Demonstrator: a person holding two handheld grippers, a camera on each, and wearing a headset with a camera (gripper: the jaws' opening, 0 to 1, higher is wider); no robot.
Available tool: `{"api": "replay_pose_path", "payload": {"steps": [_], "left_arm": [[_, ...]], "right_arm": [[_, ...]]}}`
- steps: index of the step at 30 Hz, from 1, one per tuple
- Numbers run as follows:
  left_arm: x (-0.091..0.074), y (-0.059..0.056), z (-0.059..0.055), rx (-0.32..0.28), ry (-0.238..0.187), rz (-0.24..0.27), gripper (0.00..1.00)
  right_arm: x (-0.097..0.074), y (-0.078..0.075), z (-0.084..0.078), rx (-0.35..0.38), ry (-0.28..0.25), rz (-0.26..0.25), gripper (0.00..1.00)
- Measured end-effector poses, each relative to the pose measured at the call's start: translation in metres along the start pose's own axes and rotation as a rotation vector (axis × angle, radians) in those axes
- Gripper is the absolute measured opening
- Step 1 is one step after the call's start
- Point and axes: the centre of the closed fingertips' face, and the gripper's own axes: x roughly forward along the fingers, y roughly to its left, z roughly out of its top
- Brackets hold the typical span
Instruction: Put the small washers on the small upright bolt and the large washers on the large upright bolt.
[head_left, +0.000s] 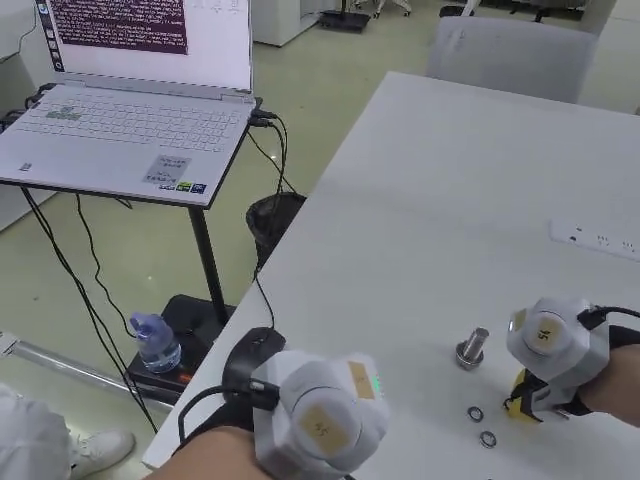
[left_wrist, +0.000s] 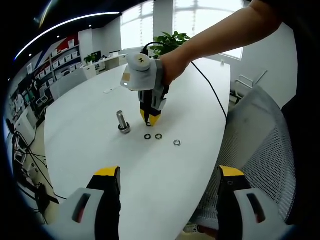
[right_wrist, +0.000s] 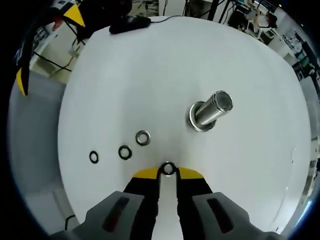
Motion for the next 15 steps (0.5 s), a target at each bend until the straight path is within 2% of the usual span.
{"api": "replay_pose_path", "payload": {"steps": [9,15], "left_arm": [[-0.003,0.002,0.003,-0.004,-0.007,0.013,0.78],[-0.001,0.003,0.002,0.000,0.000,0.013,0.78]], "right_arm": [[-0.005,0.000,0.000,0.039,-0.035,0.002,0.12],[-0.024,0.000,0.002,0.063,-0.056,-0.003,0.12]]}}
